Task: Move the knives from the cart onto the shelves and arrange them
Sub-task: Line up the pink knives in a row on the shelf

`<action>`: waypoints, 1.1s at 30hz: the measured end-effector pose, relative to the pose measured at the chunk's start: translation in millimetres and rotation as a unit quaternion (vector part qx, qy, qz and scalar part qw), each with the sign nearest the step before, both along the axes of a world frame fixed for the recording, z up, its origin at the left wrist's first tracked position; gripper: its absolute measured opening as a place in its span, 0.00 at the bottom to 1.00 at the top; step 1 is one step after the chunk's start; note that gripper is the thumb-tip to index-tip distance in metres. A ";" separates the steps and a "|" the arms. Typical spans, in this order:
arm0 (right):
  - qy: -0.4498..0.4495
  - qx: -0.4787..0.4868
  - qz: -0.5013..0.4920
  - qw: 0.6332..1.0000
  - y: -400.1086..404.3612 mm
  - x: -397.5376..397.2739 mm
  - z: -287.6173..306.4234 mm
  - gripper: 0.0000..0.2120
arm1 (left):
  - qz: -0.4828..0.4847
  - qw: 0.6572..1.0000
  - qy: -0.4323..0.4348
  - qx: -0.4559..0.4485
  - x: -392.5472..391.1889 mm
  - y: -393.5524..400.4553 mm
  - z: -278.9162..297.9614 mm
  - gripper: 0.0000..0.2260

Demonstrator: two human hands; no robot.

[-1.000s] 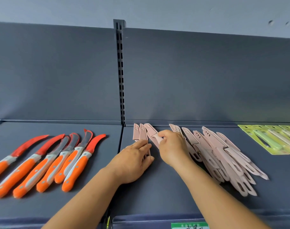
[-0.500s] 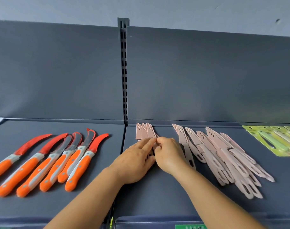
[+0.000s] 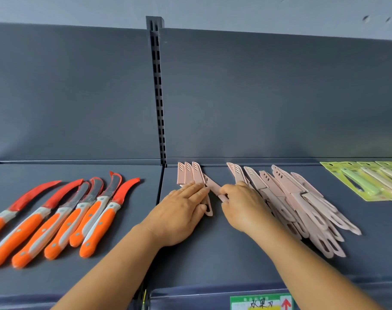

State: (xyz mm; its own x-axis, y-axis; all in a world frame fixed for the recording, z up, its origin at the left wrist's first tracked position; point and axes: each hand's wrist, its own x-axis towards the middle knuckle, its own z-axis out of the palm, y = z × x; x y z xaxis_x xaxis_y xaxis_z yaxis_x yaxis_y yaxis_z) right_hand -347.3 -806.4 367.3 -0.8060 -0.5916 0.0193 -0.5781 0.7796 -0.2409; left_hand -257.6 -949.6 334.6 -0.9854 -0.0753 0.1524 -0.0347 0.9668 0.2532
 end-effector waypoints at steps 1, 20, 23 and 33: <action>0.006 0.009 0.001 1.000 -0.7 0.0 1.9 0.13 | -0.007 1.000 -0.002 -0.002 0.6 2.3 2.0 0.34; -0.094 -0.127 -0.068 0.985 -37.9 -15.1 4.5 0.09 | -0.007 1.000 0.004 -0.004 1.6 9.5 8.7 0.22; -0.092 -0.070 -0.071 0.991 -44.5 -16.6 4.8 0.06 | -0.011 1.000 0.007 -0.001 0.3 8.0 6.3 0.23; -0.054 -0.029 0.027 0.998 -30.6 -6.8 -5.8 0.07 | -0.016 1.000 0.010 -0.004 2.4 8.7 8.6 0.34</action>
State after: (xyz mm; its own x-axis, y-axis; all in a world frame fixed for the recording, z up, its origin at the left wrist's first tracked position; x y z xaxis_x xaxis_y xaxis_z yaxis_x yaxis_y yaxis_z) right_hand -354.1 -837.0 361.5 -0.7725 -0.6344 -0.0298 -0.5869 0.7310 -0.3481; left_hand -255.1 -940.9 343.2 -0.9842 -0.0424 0.1720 0.0012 0.9693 0.2459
